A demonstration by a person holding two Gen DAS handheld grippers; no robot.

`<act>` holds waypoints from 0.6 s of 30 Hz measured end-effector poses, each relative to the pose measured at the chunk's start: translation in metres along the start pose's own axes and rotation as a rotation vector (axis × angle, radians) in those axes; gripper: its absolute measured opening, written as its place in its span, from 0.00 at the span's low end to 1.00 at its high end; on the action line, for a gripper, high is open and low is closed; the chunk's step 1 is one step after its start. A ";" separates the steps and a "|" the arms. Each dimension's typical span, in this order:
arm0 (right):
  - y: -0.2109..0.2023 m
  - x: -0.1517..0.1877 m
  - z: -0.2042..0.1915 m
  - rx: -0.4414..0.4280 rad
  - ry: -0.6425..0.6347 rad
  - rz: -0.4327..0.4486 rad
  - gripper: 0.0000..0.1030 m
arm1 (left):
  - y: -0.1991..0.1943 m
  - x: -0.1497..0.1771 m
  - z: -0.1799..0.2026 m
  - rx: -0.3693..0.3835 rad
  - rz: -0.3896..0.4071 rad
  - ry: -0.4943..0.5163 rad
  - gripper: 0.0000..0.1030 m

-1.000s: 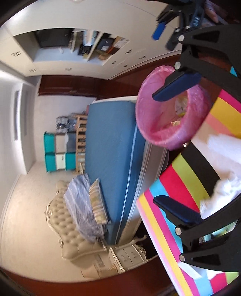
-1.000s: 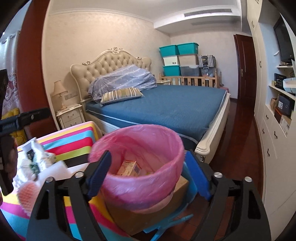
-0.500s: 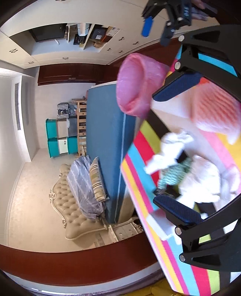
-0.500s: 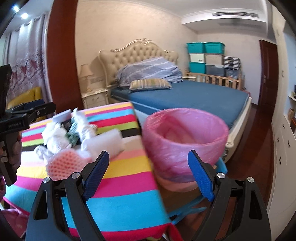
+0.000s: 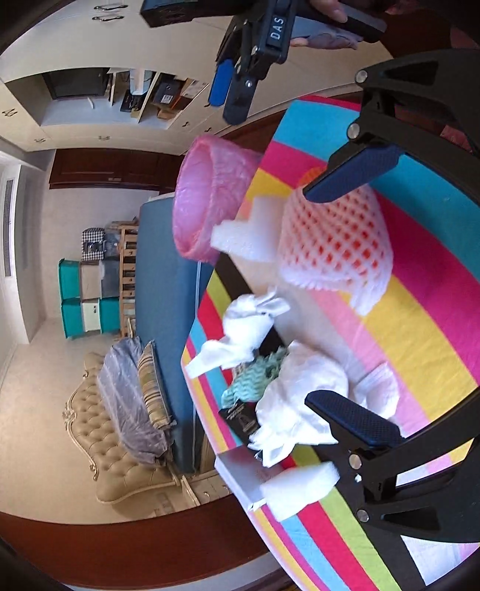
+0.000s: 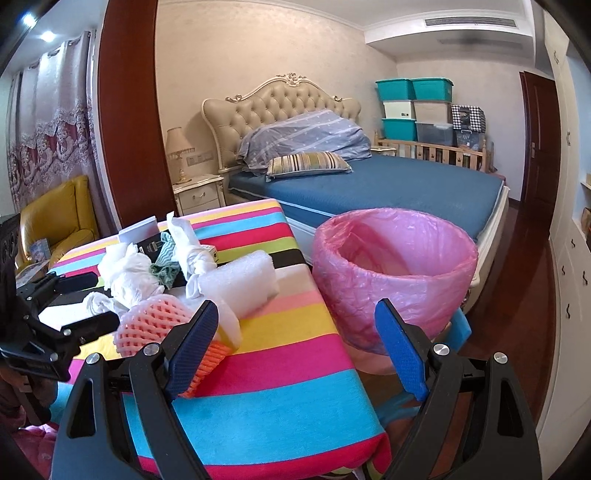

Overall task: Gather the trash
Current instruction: 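Move both tools back to the table, left tool toward the pink foam fruit net, then grasp the pink foam fruit net with the left tool while the right tool grasps a white foam block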

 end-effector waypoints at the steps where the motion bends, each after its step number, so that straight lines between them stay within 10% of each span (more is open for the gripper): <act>1: 0.001 0.001 0.000 -0.002 0.001 -0.004 0.79 | 0.000 0.001 0.002 0.006 0.000 0.005 0.95; 13: 0.001 0.007 0.010 -0.005 0.027 -0.003 0.79 | 0.026 0.002 0.018 0.093 -0.072 0.003 0.74; 18: 0.002 0.008 0.010 -0.013 0.034 -0.007 0.79 | 0.037 0.008 0.024 0.166 -0.150 0.002 0.41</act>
Point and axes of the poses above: each gripper's, at about its wrist camera, not at the fingertips, and y roughly the way its jaws point, z to its right, x to its underside, the point moved 2 cm from there along y, roughly the way its jaws point, and after that the axes turned 8 degrees about -x, right-handed, at the moved point
